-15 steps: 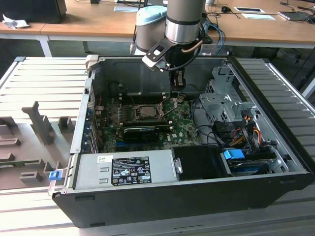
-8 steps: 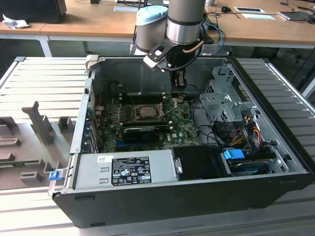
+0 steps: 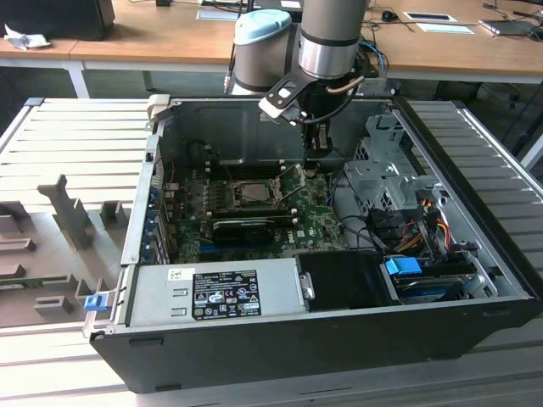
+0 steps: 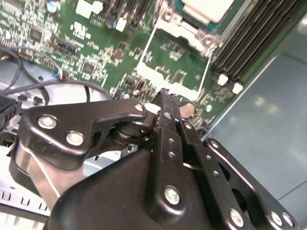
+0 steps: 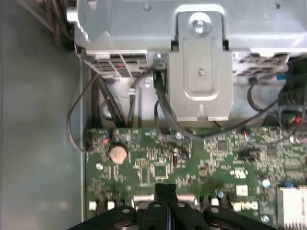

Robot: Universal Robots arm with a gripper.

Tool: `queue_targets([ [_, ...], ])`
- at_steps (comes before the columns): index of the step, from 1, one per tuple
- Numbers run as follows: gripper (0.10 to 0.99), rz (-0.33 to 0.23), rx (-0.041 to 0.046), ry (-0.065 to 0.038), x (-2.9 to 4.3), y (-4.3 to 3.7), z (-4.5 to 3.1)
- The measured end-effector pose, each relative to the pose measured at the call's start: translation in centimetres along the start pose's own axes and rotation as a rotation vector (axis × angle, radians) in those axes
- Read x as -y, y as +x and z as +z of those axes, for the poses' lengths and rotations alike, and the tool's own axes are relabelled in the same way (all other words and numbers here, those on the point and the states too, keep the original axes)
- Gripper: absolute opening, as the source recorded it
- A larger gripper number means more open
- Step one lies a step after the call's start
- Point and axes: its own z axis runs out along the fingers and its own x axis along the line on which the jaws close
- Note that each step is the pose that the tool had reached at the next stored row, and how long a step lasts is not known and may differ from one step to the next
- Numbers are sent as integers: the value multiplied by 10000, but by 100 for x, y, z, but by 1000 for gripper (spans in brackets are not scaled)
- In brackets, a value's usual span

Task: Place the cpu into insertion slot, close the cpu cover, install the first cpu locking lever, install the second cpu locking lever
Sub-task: 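Close the cpu cover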

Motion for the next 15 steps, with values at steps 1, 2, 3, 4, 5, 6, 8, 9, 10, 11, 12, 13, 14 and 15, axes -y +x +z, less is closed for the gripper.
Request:
queue_targets([
  [1, 106, -33, -2, 0, -19, 1, 10],
  [2, 106, -80, -2, 1, -39, 2, 20],
  [3, 106, -156, -4, 1, -66, 3, 41],
  [4, 106, -194, -5, 1, -71, 2, 73],
  [5, 106, -225, -7, 1, -70, 2, 109],
  [6, 106, -239, -7, 1, -69, 2, 129],
  [8, 106, -255, -9, 5, -68, 2, 148],
  [9, 106, -260, -6, 9, -64, 2, 150],
  [10, 106, -266, -7, 12, -55, 2, 151],
  [11, 106, -270, -7, 13, -42, 2, 152],
  [12, 106, -273, -7, 13, -24, 1, 153],
  [13, 106, -283, -6, 14, -10, 1, 152],
  [14, 106, -287, -8, 13, 3, 1, 153],
  [15, 106, -287, -9, 13, 10, 0, 153],
])
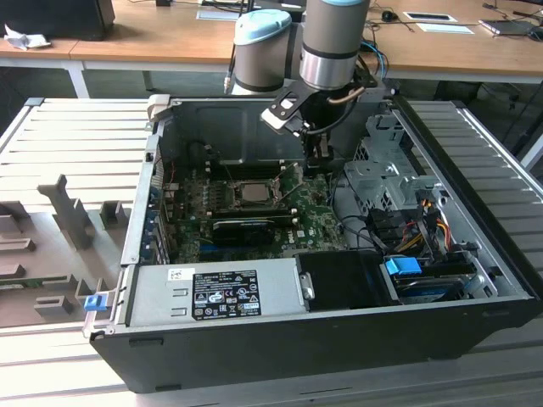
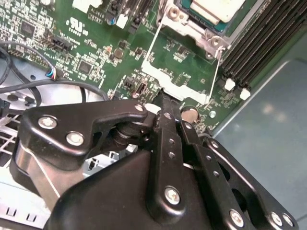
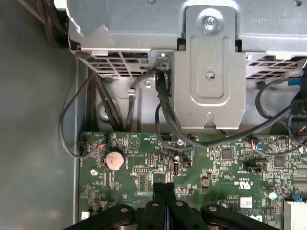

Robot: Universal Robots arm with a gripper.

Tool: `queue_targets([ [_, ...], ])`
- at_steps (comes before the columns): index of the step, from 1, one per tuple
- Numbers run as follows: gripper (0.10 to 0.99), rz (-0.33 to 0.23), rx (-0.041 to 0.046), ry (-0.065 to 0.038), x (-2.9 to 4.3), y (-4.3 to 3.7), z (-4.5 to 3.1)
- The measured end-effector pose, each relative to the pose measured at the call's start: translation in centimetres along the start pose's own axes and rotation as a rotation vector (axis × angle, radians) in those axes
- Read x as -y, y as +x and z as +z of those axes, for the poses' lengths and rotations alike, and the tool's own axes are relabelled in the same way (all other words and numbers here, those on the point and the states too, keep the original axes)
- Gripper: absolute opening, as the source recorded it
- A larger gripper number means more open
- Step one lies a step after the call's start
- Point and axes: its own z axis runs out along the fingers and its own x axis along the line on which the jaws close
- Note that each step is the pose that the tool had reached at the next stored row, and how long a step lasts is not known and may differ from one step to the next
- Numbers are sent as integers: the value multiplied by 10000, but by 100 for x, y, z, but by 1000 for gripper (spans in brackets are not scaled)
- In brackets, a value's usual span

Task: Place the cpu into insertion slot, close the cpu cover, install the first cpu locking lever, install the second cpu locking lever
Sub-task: 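Close the cpu cover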

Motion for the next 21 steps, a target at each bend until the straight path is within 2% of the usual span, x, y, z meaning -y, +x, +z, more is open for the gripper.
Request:
queue_targets([
  [4, 106, -2, 1, 0, 24, 1, -1],
  [11, 106, 0, 1, 0, 152, 2, -5],
  [17, 106, -1, 0, 0, 353, 5, -11],
  [21, 106, -1, 0, 0, 453, 7, -14],
])
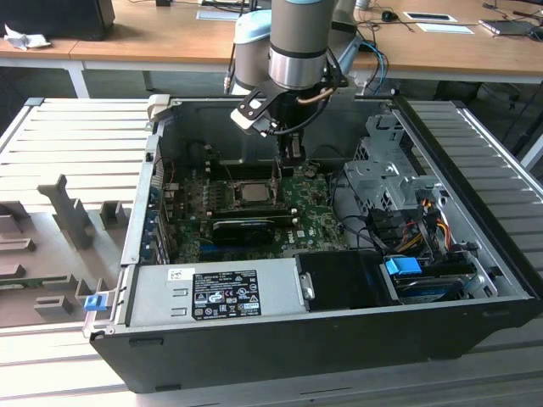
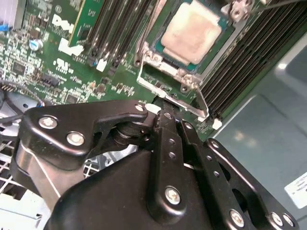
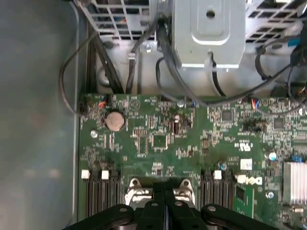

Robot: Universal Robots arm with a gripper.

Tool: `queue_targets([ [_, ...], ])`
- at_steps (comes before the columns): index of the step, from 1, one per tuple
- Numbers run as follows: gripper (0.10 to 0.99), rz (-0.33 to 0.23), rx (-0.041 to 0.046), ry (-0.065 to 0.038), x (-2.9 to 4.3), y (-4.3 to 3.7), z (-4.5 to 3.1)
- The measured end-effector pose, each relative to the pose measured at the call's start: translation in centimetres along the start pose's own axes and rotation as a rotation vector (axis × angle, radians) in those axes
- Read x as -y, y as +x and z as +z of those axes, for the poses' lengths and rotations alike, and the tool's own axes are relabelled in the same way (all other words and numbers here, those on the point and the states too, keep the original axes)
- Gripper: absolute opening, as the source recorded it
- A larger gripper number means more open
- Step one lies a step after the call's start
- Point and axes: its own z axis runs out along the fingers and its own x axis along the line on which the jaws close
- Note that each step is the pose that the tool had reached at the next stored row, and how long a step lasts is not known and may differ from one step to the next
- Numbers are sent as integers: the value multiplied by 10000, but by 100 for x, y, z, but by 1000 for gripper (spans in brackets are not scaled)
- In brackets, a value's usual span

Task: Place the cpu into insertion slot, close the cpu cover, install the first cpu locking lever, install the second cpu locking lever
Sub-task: 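Close the cpu cover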

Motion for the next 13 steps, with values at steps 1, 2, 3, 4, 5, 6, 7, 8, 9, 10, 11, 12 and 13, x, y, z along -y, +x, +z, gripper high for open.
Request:
queue_targets([
  [1, 106, 2, 0, 1, 22, 0, -1],
  [2, 106, -1, 0, 0, 64, 1, -2],
  [3, 106, 0, 0, 0, 93, 2, -3],
  [4, 106, -1, -1, 0, 168, 3, -3],
  [5, 106, -2, -1, -2, 285, 4, 4],
  [6, 106, 0, 0, -2, 354, 5, 35],
  [7, 106, -1, 0, -3, 388, 5, 70],
  [8, 106, -8, 1, -2, 405, 5, 89],
  [9, 106, -19, 0, -3, 420, 6, 107],
  [10, 106, -48, -2, -3, 435, 5, 125],
  [11, 106, -125, -4, -2, 443, 5, 142],
  [12, 106, -237, -7, -2, 446, 5, 160],
  [13, 106, -380, -11, -1, 451, 5, 183],
])
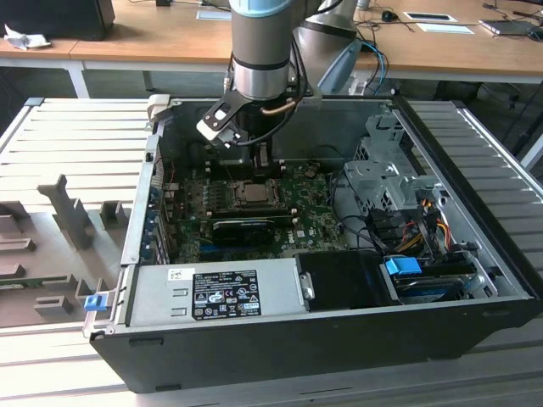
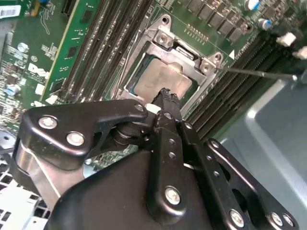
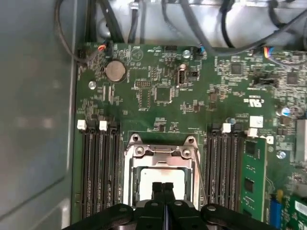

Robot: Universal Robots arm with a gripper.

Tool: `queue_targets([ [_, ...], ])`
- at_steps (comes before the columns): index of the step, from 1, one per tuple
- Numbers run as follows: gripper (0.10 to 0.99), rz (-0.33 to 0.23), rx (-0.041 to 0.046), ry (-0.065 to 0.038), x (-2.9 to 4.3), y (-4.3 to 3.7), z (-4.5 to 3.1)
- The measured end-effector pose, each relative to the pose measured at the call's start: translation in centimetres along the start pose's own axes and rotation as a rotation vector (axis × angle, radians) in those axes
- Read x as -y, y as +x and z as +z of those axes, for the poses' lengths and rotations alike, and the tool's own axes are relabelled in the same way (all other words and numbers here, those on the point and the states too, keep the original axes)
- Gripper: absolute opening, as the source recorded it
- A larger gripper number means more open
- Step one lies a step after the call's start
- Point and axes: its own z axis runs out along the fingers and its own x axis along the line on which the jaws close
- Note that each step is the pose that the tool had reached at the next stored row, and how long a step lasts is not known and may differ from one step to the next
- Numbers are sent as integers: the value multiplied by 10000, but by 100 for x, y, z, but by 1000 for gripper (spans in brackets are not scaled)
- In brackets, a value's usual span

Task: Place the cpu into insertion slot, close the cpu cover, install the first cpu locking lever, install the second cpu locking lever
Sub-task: 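Close the cpu cover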

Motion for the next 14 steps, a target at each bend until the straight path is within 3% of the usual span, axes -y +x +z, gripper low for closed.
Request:
queue_targets([
  [3, 106, -301, -11, 1, 32, -6, 76],
  [6, 106, -359, -11, 2, 99, -5, 96],
  [14, 106, -383, -14, 1, 189, 0, 181],
])
